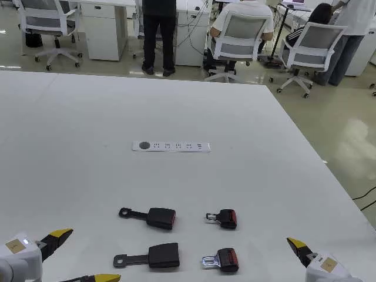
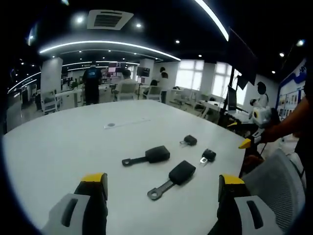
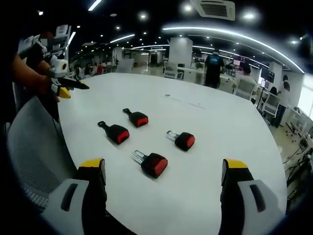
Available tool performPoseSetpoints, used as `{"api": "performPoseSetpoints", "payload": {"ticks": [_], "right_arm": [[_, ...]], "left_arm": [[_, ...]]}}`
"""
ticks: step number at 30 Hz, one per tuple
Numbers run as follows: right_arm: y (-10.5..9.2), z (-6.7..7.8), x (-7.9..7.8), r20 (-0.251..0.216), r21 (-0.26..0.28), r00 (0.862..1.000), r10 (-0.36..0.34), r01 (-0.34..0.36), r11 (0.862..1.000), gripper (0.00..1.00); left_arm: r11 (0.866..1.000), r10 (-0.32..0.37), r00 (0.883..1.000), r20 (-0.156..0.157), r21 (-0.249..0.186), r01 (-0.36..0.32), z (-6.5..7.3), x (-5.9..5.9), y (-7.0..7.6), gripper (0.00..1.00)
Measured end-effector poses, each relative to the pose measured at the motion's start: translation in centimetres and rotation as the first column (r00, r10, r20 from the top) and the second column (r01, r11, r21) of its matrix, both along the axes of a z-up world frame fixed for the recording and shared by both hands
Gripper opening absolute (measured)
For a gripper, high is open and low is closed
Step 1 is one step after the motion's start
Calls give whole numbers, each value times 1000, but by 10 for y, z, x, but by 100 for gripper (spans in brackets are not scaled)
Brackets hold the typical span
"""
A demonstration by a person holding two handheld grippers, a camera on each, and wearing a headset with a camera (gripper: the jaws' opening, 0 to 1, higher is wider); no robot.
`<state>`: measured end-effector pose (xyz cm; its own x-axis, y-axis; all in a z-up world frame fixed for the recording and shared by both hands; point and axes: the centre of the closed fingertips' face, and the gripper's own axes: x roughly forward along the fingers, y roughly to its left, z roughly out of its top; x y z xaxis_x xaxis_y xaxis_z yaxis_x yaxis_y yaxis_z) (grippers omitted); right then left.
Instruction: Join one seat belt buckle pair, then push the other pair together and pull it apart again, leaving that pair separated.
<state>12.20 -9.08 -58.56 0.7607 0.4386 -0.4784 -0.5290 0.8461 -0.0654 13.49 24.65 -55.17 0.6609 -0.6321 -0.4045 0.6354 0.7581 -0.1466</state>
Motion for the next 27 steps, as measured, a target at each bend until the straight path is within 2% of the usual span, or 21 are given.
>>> {"api": "performPoseSetpoints", "payload": {"ticks": [14, 27], "right_arm": [[-2, -3, 2, -3, -1, 1000, 3, -3, 1000, 99], [1, 3, -1, -4, -2, 1000, 5, -5, 1000, 98]], "left_arm": [[1000, -1, 1000, -1, 2, 1, -5, 2, 4, 97], [1000, -7, 1000, 0, 8, 7, -6, 3, 4, 97]]}}
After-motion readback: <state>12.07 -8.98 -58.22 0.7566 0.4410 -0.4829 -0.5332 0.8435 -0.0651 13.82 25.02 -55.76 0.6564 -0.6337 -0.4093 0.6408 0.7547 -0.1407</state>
